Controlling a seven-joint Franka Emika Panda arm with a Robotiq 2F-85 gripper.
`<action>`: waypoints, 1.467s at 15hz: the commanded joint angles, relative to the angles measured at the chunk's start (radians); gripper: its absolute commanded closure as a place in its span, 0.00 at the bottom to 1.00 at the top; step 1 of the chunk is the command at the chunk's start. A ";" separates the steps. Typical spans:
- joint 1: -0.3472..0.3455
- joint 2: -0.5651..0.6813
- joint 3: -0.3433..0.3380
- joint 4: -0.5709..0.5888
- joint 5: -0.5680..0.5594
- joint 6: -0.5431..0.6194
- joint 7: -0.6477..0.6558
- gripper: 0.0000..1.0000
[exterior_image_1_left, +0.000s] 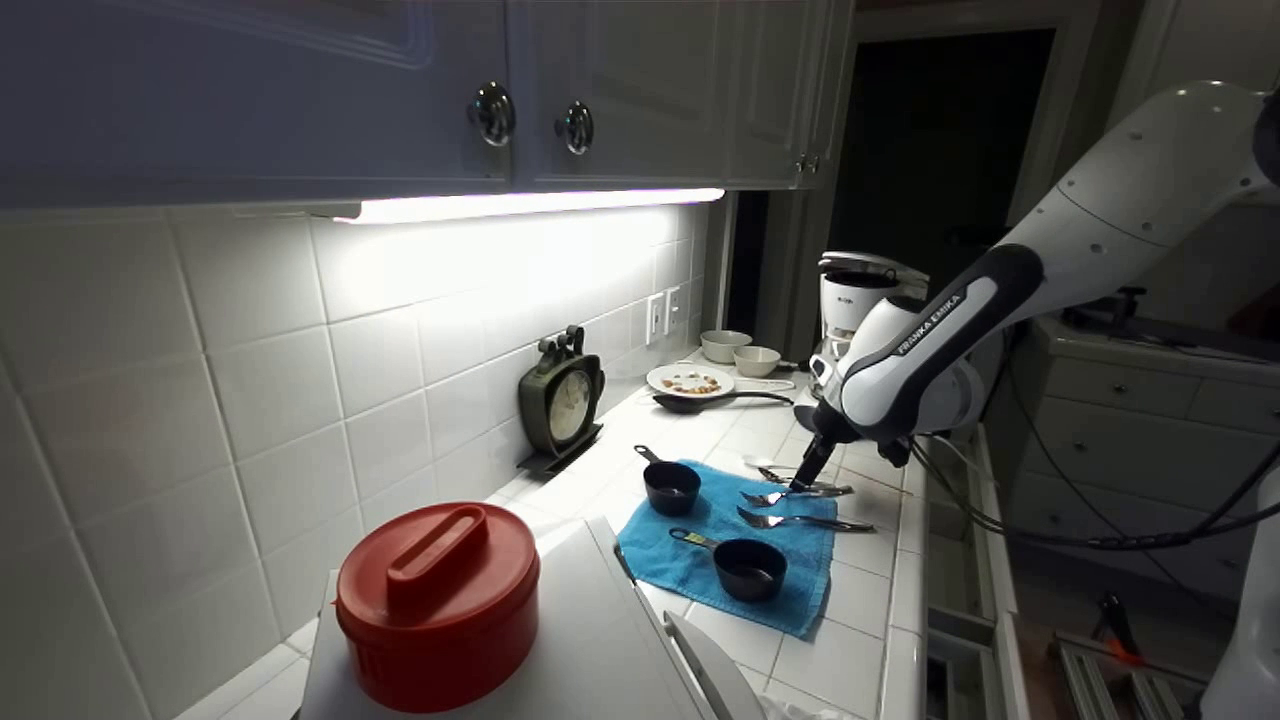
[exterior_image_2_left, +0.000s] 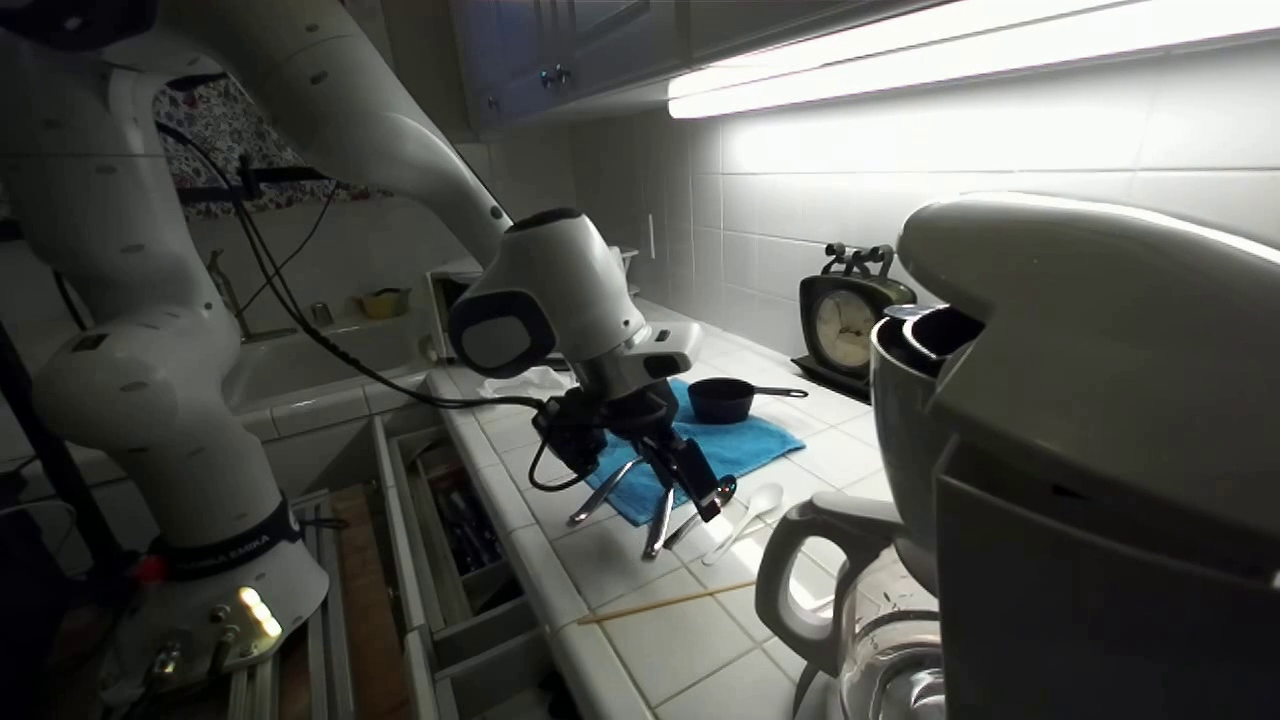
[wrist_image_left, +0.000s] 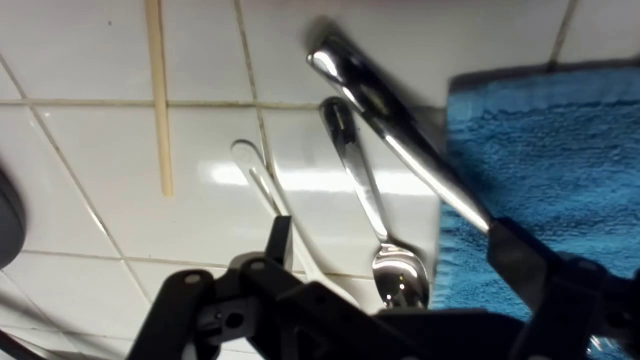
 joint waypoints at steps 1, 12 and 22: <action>-0.011 0.027 0.012 0.023 0.065 0.032 -0.020 0.00; -0.021 0.067 0.025 0.064 0.161 0.026 -0.029 0.00; -0.053 0.116 0.070 0.110 0.189 0.028 -0.032 0.27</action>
